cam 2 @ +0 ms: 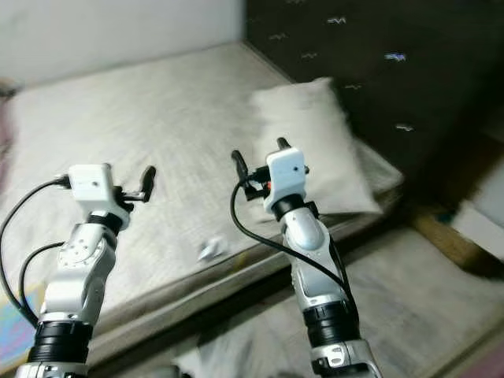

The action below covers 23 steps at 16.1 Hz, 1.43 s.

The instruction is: Clean up the room

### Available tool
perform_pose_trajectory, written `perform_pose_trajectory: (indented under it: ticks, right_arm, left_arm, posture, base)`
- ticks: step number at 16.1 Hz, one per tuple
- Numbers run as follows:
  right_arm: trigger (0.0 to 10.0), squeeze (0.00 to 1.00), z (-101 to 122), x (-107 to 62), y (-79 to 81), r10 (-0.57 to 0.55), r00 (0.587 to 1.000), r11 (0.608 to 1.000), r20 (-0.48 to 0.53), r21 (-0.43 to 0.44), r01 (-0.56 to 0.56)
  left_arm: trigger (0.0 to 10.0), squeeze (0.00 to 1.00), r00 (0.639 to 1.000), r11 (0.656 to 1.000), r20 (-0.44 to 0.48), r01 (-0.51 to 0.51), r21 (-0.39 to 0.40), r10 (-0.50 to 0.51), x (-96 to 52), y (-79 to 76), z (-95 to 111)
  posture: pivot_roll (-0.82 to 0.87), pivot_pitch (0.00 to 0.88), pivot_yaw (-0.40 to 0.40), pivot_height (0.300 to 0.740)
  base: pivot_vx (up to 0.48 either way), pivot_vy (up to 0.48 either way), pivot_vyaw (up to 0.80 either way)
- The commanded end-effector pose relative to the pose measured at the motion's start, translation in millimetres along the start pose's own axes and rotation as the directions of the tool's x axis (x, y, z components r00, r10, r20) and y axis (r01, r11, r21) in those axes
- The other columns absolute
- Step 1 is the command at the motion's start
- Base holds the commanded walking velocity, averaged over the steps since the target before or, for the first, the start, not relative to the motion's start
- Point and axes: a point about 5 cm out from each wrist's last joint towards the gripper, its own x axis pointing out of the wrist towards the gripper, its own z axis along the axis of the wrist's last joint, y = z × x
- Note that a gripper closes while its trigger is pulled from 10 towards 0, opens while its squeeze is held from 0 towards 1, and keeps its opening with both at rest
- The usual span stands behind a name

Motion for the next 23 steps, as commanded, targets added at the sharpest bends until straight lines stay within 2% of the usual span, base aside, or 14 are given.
perform_pose_trajectory:
  ticks: [1,5,7,8,9,10,11,13,14,20,23]
  right_arm:
    - [10.0,0.0,-1.7,-2.4,-8.3,-0.021,1.0,1.0,-0.006,-0.011,0.021]
    - [10.0,0.0,-3.3,-3.2,-9.5,-0.028,1.0,1.0,-0.01,-0.008,0.028]
    - [10.0,0.0,-4.0,-3.1,-11.7,-0.031,0.999,0.999,-0.012,-0.021,0.031]
    - [10.0,0.0,-4.2,-2.7,-11.4,-0.023,1.0,0.999,-0.011,-0.041,0.022]
    - [10.0,0.0,-5.0,-2.0,-10.4,-0.019,1.0,0.999,-0.014,-0.041,0.019]
    - [10.0,0.0,-5.3,-1.8,-10.4,-0.02,1.0,0.999,-0.015,-0.037,0.019]
    - [10.0,0.0,-6.6,-0.5,-10.0,-0.022,1.0,0.999,-0.018,-0.029,0.021]
    - [10.0,0.0,-6.7,2.1,-8.5,-0.021,1.0,0.999,-0.018,-0.027,0.02]
    - [10.0,0.0,-6.0,3.1,-8.8,-0.021,1.0,0.999,-0.014,-0.028,0.02]
    - [10.0,0.0,-7.1,5.3,-8.6,-0.02,1.0,0.999,-0.019,-0.031,0.019]
    - [10.0,0.0,-8.1,5.8,-7.9,-0.02,0.999,1.0,-0.025,-0.016,0.02]
  left_arm:
    - [10.0,0.0,0.999,0.999,0.008,0.038,-0.007,-0.038,1.2,-10.5,1.4]
    - [10.0,0.0,0.999,0.999,0.016,0.033,-0.009,-0.033,1.5,-10.3,1.6]
    - [10.0,0.0,1.0,1.0,0.012,0.015,0.008,-0.015,2.0,-9.9,0.8]
    - [10.0,0.0,1.0,1.0,0.003,0.004,-0.022,-0.004,2.3,-10.0,-0.8]
    - [10.0,0.0,0.999,0.995,-0.017,0.025,-0.097,-0.027,3.6,-12.6,-2.3]
    - [10.0,0.0,0.999,0.994,-0.019,0.03,-0.109,-0.033,3.6,-13.3,-2.3]
    - [10.0,0.0,1.0,0.998,-0.015,0.006,-0.064,-0.007,3.8,-12.8,-1.3]
    - [10.0,0.0,0.998,0.997,0.021,0.053,-0.062,-0.052,4.9,-14.8,1.1]
    - [10.0,0.0,0.999,0.998,0.015,0.03,-0.056,-0.029,4.8,-13.8,0.6]
    - [10.0,0.0,1.0,0.997,0.011,0.008,-0.077,-0.007,6.5,-10.7,0.4]
    - [10.0,0.0,1.0,0.997,0.014,0.013,-0.081,-0.012,6.6,-11.8,1.1]
  posture:
    - [0.01,0.0,0.017,0.74]
    - [0.01,0.0,0.018,0.74]
    - [0.01,0.0,0.015,0.74]
    - [0.01,0.0,0.016,0.74]
    - [0.02,0.0,0.016,0.74]
    - [0.02,0.0,0.016,0.74]
    - [0.02,0.0,0.016,0.74]
    - [0.02,0.0,0.016,0.74]
    - [0.02,0.0,0.016,0.74]
    - [0.01,0.0,0.02,0.74]
    - [0.01,0.0,0.02,0.74]
  base:
    - [0.375,0.0,0.0]
    - [0.337,0.0,0.0]
    - [0.0,0.0,0.0]
    - [0.0,0.0,0.8]
    - [0.0,0.0,0.8]
    - [0.0,0.0,0.8]
    - [0.0,0.0,0.8]
    - [0.0,0.0,0.8]
    - [0.0,0.0,0.8]
    - [0.0,0.0,0.8]
    - [0.0,0.0,0.14]
